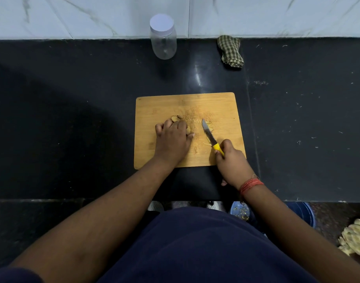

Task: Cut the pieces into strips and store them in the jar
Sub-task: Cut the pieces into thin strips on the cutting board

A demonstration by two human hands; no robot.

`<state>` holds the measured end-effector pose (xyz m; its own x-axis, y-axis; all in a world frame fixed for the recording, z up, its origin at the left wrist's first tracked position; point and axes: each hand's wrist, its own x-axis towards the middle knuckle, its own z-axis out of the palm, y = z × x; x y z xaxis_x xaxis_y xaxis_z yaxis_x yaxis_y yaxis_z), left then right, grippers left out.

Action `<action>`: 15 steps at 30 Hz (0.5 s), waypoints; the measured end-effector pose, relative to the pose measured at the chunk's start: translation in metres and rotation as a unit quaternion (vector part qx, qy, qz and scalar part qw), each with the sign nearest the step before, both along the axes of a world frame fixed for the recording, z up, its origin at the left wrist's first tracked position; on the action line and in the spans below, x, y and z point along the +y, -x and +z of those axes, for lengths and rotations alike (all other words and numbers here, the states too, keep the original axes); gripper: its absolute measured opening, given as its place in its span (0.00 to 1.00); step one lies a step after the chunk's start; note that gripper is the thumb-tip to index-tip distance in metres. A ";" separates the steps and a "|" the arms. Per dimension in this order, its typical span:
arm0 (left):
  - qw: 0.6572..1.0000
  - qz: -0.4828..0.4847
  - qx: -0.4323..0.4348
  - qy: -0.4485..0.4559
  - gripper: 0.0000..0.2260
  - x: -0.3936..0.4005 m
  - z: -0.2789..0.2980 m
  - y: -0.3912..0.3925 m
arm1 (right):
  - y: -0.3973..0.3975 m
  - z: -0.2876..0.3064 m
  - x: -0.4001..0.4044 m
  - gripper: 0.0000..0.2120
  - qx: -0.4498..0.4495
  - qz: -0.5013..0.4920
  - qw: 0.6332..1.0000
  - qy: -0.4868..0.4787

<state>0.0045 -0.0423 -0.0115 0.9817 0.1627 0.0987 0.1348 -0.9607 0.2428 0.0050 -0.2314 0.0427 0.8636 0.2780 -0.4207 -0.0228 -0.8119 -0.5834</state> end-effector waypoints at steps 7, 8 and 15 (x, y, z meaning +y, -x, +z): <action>0.993 0.098 -0.042 0.047 0.13 0.029 0.004 -0.001 | 0.000 0.005 0.006 0.05 0.025 -0.010 0.999 -0.034; 0.992 0.112 -0.032 0.056 0.13 0.034 0.005 -0.002 | -0.001 0.005 0.007 0.05 0.029 -0.011 0.999 -0.037; 0.992 0.077 0.051 0.080 0.14 0.051 0.013 -0.021 | -0.004 0.008 0.014 0.05 0.038 -0.008 0.998 -0.049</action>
<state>0.0260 0.0086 0.0019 0.9477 0.3169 -0.0392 0.3084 -0.8767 0.3690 0.0094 -0.2176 0.0509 0.8351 0.3065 -0.4568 -0.0831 -0.7506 -0.6555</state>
